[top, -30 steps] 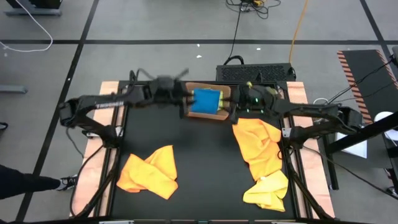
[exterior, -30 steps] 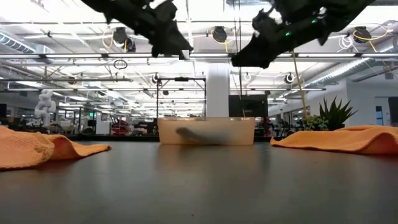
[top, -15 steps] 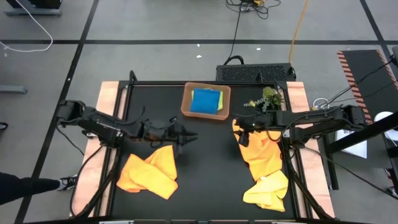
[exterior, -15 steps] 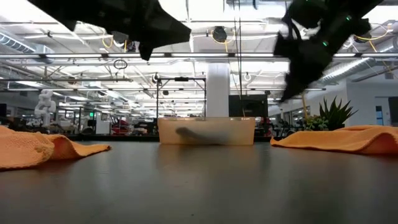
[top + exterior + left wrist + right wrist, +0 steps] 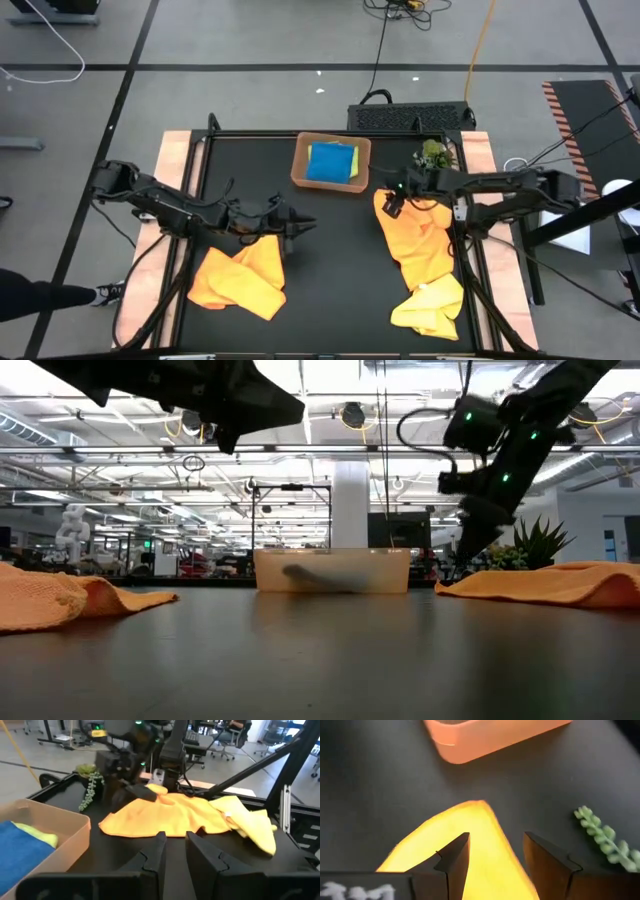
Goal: Fold microfiber towels
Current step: Fold the orange microfiber towel
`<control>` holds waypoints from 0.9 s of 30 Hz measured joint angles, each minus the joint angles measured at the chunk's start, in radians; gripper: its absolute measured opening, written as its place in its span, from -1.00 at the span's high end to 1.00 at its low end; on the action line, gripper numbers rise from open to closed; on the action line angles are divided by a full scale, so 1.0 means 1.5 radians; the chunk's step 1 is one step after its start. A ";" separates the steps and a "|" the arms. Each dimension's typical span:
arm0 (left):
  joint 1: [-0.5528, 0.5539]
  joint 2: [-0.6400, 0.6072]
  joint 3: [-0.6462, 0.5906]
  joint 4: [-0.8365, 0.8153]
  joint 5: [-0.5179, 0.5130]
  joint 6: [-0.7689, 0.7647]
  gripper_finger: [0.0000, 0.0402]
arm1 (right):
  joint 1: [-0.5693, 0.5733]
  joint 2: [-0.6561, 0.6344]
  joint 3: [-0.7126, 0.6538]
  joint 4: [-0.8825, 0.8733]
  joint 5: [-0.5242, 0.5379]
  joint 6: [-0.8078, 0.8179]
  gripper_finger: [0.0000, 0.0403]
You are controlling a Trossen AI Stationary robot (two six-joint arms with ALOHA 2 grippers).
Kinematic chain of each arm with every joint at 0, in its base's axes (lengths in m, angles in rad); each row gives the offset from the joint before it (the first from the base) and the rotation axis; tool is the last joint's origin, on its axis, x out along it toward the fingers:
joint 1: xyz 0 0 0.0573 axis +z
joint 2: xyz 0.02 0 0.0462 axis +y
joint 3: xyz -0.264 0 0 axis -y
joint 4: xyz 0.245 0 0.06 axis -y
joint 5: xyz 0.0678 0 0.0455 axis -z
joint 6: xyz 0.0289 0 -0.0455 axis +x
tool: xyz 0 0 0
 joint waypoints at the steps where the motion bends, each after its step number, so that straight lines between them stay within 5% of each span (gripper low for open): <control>1: 0.000 0.004 0.000 -0.002 0.000 0.000 0.64 | -0.015 0.016 -0.004 0.023 -0.019 -0.012 0.11; 14: 0.004 0.003 0.000 -0.010 0.000 0.000 0.64 | -0.113 0.182 -0.003 0.174 -0.144 -0.162 0.16; 23: 0.003 0.003 0.000 -0.010 0.000 -0.001 0.64 | -0.094 0.127 -0.007 0.132 -0.143 -0.183 0.90; 27: 0.003 0.003 0.000 -0.009 0.000 -0.001 0.64 | -0.066 0.051 -0.007 0.133 -0.142 -0.170 0.95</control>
